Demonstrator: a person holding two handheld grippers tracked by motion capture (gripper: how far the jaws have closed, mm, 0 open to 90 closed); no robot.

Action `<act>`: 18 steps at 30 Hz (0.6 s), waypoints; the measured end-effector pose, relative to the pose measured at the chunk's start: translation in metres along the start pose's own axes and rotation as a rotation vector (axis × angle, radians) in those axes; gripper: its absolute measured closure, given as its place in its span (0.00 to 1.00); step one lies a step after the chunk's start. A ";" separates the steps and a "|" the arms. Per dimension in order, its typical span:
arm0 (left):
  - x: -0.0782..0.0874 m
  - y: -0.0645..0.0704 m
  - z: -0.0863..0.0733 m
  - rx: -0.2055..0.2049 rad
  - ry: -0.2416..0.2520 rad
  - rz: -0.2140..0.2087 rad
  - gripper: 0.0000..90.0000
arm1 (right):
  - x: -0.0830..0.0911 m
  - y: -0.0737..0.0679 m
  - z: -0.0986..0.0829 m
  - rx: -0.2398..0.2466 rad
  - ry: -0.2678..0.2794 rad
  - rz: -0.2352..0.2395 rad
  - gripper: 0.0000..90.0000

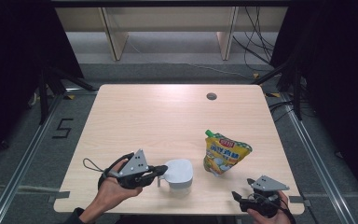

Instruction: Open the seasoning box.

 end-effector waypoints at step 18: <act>-0.013 -0.004 -0.006 0.030 -0.015 -0.008 0.99 | 0.006 -0.014 0.012 0.024 0.068 0.042 0.43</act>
Point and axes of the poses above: each handheld gripper's, and its own axes: x roughly backward along the jaws, z roughly out of its top, y roughly to its right, the point moved 10 cm from there along -x, roughly forward along the jaws, and after that the axes turned 9 degrees about -y, right-handed, at the moved point
